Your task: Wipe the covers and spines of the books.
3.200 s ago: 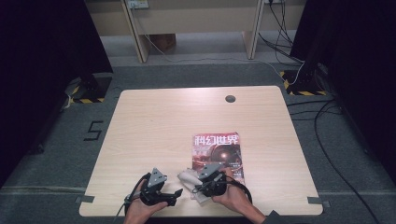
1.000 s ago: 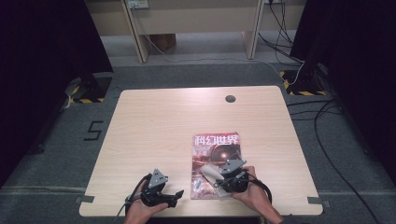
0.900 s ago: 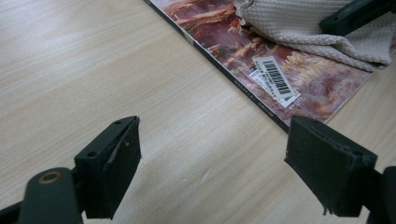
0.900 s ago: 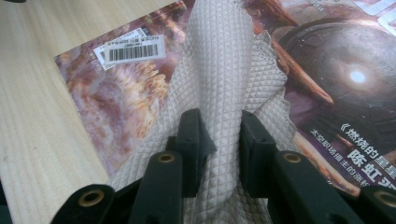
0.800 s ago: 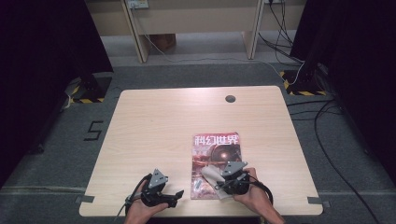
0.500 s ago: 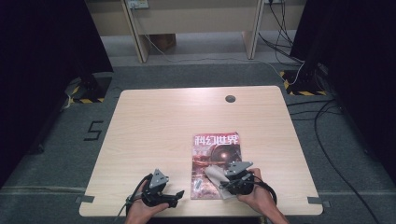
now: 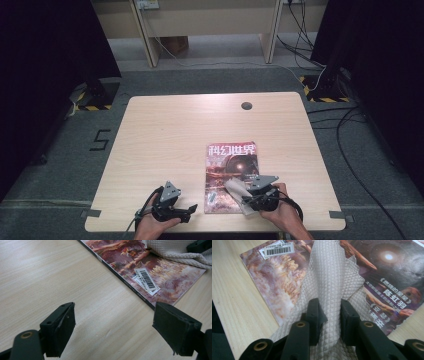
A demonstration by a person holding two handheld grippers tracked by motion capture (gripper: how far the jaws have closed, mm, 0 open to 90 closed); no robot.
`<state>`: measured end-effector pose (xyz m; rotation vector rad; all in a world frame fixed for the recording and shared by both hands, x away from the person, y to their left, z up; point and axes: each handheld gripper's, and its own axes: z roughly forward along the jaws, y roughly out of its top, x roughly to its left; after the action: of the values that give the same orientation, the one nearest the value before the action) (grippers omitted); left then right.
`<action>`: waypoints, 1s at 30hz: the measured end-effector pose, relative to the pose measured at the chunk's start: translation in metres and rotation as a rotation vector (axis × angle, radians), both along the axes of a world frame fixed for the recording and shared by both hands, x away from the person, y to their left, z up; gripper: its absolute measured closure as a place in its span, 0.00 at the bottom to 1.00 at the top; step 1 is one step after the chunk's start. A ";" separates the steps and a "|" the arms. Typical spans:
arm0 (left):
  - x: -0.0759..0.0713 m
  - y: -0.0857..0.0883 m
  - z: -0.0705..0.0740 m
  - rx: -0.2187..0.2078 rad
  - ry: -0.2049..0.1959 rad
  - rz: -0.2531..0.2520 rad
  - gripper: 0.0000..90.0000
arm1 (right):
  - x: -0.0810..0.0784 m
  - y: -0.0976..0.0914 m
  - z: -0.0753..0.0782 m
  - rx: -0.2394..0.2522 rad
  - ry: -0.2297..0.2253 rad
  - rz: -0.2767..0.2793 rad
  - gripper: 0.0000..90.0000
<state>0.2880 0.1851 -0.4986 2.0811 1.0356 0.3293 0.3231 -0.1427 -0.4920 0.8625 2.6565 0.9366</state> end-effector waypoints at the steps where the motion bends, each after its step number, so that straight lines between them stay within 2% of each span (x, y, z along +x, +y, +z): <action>1: 0.000 0.000 0.000 0.000 0.001 0.001 0.19 | 0.001 -0.002 0.000 -0.004 -0.005 -0.005 0.81; 7: 0.000 -0.002 -0.001 0.001 0.003 -0.002 0.19 | 0.003 -0.012 0.001 -0.023 -0.024 -0.043 0.81; 11: -0.002 -0.006 -0.002 -0.036 0.026 -0.011 0.19 | -0.001 -0.014 0.002 -0.024 -0.020 -0.036 0.81; 18: 0.001 -0.022 -0.006 -0.015 0.020 -0.034 0.19 | -0.008 -0.020 0.001 -0.002 -0.002 -0.040 0.81; 25: 0.000 -0.037 -0.008 -0.003 0.002 -0.052 0.19 | -0.003 -0.032 0.001 -0.008 -0.008 -0.082 0.80; 30: 0.003 -0.040 -0.010 0.008 -0.006 -0.039 0.19 | -0.008 -0.028 0.002 -0.025 -0.014 -0.065 0.81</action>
<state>0.2915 0.1447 -0.5084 2.1040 0.9904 0.3202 0.3150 -0.1704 -0.4897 0.9273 2.6059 0.8889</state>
